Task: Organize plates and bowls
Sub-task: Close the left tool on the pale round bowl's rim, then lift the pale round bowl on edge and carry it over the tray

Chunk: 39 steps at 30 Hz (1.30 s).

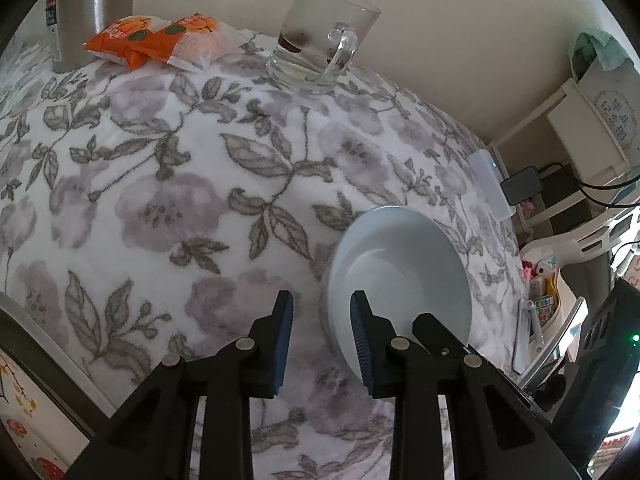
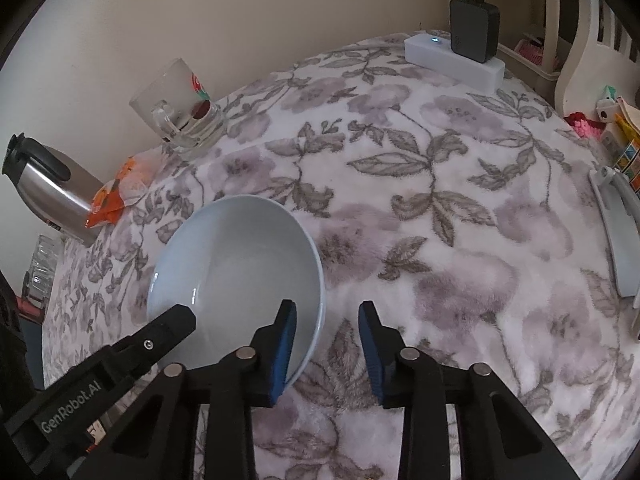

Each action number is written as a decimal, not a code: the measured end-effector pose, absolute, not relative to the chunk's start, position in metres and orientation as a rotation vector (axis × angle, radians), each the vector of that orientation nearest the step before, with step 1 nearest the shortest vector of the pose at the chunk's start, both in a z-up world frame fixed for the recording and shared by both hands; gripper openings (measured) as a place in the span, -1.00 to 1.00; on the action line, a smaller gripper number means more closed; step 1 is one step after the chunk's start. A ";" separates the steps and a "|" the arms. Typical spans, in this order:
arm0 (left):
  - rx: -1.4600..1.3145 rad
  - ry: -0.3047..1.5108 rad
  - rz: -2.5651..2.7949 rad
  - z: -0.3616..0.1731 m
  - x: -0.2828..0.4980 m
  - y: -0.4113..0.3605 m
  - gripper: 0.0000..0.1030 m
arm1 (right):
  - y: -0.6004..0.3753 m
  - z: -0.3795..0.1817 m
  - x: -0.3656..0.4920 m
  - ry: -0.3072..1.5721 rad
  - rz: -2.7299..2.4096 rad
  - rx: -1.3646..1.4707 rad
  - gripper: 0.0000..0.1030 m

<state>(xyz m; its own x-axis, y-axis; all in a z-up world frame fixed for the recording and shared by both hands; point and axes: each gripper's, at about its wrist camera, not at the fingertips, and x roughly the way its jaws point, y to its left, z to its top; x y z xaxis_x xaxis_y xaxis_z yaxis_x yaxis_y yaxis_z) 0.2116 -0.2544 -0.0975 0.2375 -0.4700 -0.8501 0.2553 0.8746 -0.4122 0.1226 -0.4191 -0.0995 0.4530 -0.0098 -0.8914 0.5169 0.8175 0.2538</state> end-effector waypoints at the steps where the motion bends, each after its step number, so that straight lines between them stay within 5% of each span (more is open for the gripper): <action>1: -0.204 1.236 -0.502 -0.098 0.212 -0.255 -0.40 | -0.420 -0.101 0.122 1.061 -0.347 0.549 -0.41; 10: -0.184 1.224 -0.516 -0.097 0.210 -0.259 -0.40 | -0.425 -0.105 0.115 1.044 -0.337 0.581 -0.63; 14: -0.186 1.224 -0.539 -0.098 0.210 -0.261 -0.63 | -0.421 -0.105 0.116 1.035 -0.314 0.575 -0.78; 17: -0.206 1.222 -0.552 -0.099 0.210 -0.261 -0.79 | -0.419 -0.105 0.117 1.036 -0.309 0.561 -0.79; 39: -0.154 1.191 -0.592 -0.064 0.181 -0.265 -0.82 | -0.417 -0.067 0.080 1.004 -0.324 0.550 -0.78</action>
<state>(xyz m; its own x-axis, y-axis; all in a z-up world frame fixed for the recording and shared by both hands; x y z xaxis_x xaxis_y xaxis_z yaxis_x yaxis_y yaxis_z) 0.1805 -0.2652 -0.0635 0.2402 -0.5093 -0.8264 0.3515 0.8392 -0.4150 0.0797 -0.4172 -0.0669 0.5063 -0.0077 -0.8623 0.4974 0.8194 0.2848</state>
